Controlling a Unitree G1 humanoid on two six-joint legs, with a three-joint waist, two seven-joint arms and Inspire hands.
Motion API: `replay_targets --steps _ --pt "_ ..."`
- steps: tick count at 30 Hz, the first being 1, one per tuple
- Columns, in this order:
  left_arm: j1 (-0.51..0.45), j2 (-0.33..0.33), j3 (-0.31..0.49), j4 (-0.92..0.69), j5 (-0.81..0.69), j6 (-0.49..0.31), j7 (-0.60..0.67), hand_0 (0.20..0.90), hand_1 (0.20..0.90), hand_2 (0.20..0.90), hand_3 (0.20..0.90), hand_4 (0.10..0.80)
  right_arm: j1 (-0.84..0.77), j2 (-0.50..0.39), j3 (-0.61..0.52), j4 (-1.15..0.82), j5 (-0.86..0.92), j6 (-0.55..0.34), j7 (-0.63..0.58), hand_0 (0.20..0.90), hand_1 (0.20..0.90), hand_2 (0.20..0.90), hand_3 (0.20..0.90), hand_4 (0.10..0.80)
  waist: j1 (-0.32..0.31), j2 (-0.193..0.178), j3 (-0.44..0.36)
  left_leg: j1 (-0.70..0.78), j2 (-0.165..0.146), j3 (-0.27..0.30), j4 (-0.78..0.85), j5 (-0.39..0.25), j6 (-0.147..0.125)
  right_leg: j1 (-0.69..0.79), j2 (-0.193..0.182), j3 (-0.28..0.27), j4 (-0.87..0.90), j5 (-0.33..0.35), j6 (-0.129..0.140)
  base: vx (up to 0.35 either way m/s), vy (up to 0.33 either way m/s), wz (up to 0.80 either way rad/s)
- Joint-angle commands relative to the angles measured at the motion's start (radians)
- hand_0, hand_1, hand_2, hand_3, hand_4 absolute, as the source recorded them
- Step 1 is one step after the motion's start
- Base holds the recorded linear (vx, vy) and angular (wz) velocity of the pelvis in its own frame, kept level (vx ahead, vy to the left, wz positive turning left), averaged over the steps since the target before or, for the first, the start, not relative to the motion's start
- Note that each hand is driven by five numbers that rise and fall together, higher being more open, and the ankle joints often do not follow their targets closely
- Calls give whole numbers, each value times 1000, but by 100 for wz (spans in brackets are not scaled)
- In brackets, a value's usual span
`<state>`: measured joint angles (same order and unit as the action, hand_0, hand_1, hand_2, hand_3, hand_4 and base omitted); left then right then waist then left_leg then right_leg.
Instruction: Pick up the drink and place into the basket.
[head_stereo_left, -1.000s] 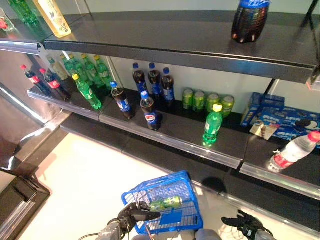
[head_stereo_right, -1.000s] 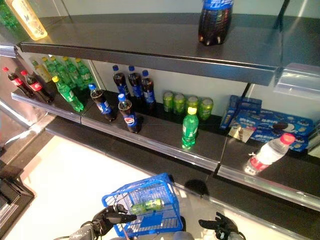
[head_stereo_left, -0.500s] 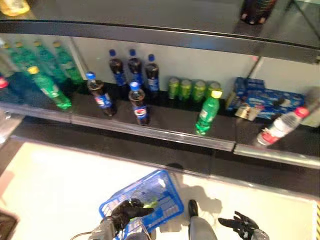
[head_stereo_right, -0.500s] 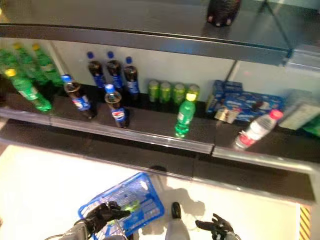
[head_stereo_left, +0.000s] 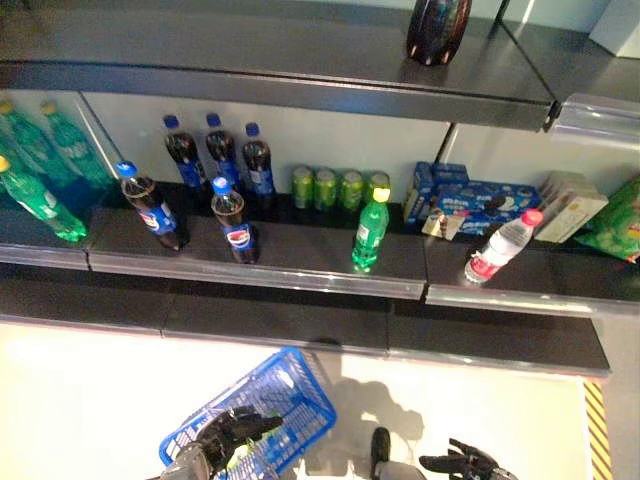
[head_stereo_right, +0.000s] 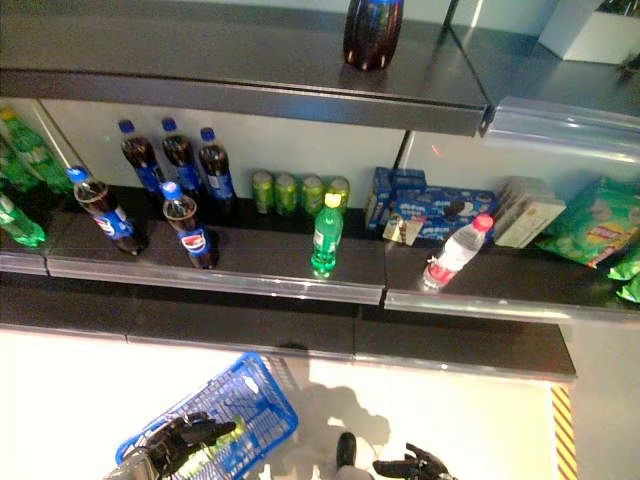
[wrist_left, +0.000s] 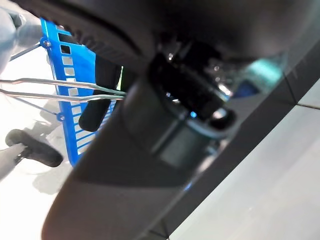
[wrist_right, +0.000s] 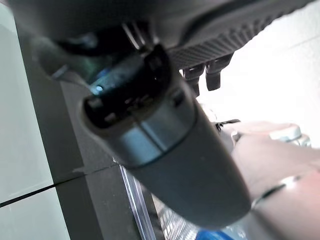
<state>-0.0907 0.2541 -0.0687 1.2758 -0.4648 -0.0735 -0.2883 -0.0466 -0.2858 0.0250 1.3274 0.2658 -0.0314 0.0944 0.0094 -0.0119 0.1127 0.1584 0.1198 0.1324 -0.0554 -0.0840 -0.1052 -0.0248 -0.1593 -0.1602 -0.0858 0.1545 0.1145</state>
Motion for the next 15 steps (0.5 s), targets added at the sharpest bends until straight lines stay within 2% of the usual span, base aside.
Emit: replay_targets --steps 1,11,15 --pt "-8 73 -16 -22 27 -45 -22 300 300 300 200 100 -25 -42 -21 44 -4 -6 6 900 900 900 900 800 9 -7 11 -75 0 33 15 45 14 55 -72 -8 62 -102 73 28 29 26" --pt "26 83 -1 -25 16 -76 -33 300 300 300 200 100 -9 -57 -32 63 -22 -14 15 900 900 900 900 800 7 23 1 -34 -18 11 0 31 15 94 -92 -15 62 -118 77 72 35 5" --pt "7 81 -15 -46 -14 -75 -29 300 300 300 200 100 -31 -67 -8 55 -9 -3 8 900 900 900 900 800 6 34 35 -71 -15 10 -17 50 16 46 -89 2 54 -101 74 -12 25 2"
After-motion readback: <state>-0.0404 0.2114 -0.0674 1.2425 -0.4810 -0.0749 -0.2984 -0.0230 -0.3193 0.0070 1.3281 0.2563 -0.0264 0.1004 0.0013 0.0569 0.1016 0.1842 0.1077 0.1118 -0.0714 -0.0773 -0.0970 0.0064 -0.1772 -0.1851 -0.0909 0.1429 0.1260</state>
